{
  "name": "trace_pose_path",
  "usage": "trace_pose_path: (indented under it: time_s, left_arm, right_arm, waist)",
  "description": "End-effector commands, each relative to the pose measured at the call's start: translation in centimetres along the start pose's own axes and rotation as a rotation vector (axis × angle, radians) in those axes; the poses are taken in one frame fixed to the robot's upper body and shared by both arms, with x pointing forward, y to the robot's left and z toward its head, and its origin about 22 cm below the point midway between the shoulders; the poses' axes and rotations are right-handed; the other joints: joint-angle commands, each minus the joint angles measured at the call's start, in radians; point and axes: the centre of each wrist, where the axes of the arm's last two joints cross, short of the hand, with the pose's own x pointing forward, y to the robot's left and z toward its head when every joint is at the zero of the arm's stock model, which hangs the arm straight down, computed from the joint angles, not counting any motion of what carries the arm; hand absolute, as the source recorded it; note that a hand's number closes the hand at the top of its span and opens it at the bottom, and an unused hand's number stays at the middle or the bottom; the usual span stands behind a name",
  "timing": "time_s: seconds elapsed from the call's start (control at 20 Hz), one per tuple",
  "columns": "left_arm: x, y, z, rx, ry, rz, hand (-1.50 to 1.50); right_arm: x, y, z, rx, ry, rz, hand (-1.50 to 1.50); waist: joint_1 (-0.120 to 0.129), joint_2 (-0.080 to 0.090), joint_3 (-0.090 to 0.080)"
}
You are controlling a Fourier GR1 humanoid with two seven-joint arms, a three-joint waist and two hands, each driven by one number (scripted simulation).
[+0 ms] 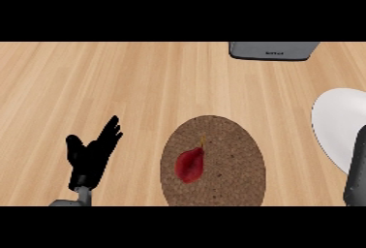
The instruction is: Pick the tomato from the placemat and place it in the plate
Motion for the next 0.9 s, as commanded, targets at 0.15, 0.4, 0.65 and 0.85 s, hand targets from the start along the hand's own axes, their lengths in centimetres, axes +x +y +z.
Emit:
trace_pose_path:
  time_s: [0.15,0.4,0.65,0.85]
  left_arm:
    - [0.5,0.7,-0.3,0.026,0.019,0.014,0.0]
    - [-0.6,1.0,0.7,0.023,0.039,0.018,0.0]
    - [-1.8,-0.7,1.6,0.027,0.047,0.013,0.0]
    - [0.4,1.3,-0.1,0.011,0.04,0.021,0.0]
  right_arm:
    - [-3.2,2.5,-0.5,-0.056,0.263,-0.12,1.5]
    - [-7.1,4.9,-0.6,0.113,0.456,0.006,1.5]
    - [-8.8,7.7,0.5,0.301,0.488,0.027,-1.5]
    - [-9.1,9.2,-0.1,0.288,0.447,-0.118,-1.5]
  waist:
    - [-0.021,-0.007,-0.003]
    - [-0.035,-0.016,-0.001]
    - [-0.03,-0.018,-0.002]
    - [-0.033,-0.013,-0.001]
